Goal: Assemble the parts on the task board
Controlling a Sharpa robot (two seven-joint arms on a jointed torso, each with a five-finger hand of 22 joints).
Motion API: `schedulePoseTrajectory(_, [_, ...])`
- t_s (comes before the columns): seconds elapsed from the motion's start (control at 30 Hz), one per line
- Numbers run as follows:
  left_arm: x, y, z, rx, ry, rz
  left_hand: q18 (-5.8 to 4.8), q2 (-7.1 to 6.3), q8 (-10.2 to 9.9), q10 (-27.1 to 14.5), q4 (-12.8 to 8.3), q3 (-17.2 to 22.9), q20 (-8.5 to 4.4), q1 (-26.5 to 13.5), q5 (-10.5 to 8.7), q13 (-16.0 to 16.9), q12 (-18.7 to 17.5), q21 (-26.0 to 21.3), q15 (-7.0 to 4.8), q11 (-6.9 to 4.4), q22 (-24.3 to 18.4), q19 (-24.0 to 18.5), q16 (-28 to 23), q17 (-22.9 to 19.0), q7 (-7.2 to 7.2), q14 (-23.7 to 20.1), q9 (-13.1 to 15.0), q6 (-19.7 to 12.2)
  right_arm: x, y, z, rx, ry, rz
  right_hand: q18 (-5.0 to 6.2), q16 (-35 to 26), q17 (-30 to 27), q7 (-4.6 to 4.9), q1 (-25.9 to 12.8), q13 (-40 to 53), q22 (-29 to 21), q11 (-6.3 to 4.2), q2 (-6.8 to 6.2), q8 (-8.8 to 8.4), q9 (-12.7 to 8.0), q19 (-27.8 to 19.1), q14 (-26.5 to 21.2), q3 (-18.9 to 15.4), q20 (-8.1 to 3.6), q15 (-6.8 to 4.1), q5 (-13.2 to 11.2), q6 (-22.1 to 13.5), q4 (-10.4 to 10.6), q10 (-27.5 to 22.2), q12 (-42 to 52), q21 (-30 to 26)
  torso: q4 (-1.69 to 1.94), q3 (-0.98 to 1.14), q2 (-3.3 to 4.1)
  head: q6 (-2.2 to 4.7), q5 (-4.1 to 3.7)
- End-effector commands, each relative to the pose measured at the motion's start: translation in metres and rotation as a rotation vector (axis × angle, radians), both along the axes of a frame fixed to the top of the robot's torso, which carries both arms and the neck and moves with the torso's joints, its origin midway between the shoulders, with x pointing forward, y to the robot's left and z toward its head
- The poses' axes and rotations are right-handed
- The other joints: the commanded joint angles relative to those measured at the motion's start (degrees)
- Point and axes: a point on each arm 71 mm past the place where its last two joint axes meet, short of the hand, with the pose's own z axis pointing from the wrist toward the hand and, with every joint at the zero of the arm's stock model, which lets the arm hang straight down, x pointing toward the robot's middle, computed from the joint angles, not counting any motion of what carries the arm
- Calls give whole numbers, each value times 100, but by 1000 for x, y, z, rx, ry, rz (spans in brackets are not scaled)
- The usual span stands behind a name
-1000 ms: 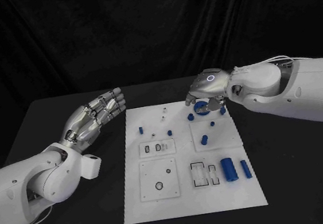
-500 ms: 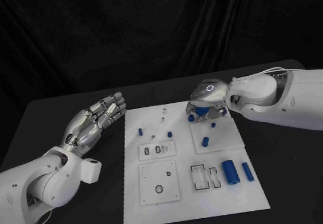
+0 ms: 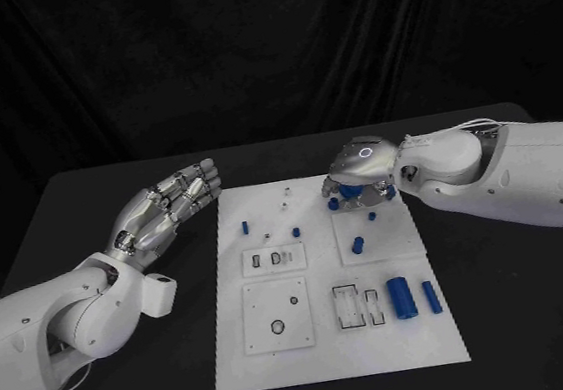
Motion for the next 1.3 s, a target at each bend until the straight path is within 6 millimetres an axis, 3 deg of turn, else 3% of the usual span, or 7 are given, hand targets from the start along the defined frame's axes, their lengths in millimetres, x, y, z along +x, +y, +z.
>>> schedulePoseTrajectory(0.03, [-1,-1,6,-40,-61,-21,9,5,34,-25,4,42,2,69,31,-2,-1,25,25,-13,-4,41,17,5,-3,-13,9,19,0,1,1,33,-22,16,-106,27,-14,-49,-43,20,5,-4,50,35,21,-70,-17,72,7,27,37,33,8,-47,39,17,0,-1,-9,-8,0])
schedulePoseTrajectory(0.23, [0,-1,5,-36,-57,-20,7,10,36,-29,0,61,4,90,47,-3,-3,27,28,-17,-4,44,22,5,7,-12,10,34,2,1,-2,44,-8,11,-109,42,-16,-44,-45,44,48,30,66,85,67,-84,-34,155,25,48,46,138,-12,-78,71,40,-2,-3,-10,-16,6])
schedulePoseTrajectory(0.7, [2,-1,4,-29,-45,-24,-1,9,52,-26,-22,143,8,187,109,0,15,35,37,-49,-4,55,47,8,70,-2,18,109,5,2,-15,39,22,17,-116,102,18,9,-40,95,186,-22,118,262,235,-87,-44,328,24,26,-3,497,-79,93,206,111,-1,-4,-13,-50,3])
schedulePoseTrajectory(0.77, [2,-1,3,-28,-43,-25,-2,8,60,-25,-24,157,7,203,117,0,19,35,38,-54,-5,56,52,9,81,1,21,137,5,1,-16,43,30,15,-120,110,22,58,55,108,228,-64,157,340,299,-84,-48,410,11,3,36,647,-159,225,258,131,0,-3,-15,-55,3])
schedulePoseTrajectory(0.93, [2,0,3,-27,-42,-24,-4,4,87,-5,-27,192,6,239,137,4,48,39,38,-56,-4,63,68,11,109,11,32,224,6,0,-18,62,33,31,-133,121,23,136,164,101,301,-51,203,393,379,-83,-55,528,4,7,86,754,-268,405,286,166,-3,-3,-18,-63,9])
schedulePoseTrajectory(1.1, [3,1,3,-24,-41,-21,-3,9,103,7,-29,224,6,268,157,6,61,44,36,-55,-4,69,80,12,119,19,38,275,5,0,-17,87,13,58,-150,152,51,124,300,101,424,-96,276,551,516,-54,-48,590,-11,-17,17,1047,-402,726,341,234,-3,-4,-21,-70,22])
schedulePoseTrajectory(1.3, [2,4,3,-19,-39,-12,-4,8,112,13,-35,248,7,292,176,7,69,46,37,-56,-3,74,86,13,123,23,40,302,3,-1,-11,154,10,63,-172,189,91,136,391,89,542,-105,305,616,590,-8,-26,615,-26,-30,-57,1171,-482,933,347,308,-12,-6,-24,-61,51])
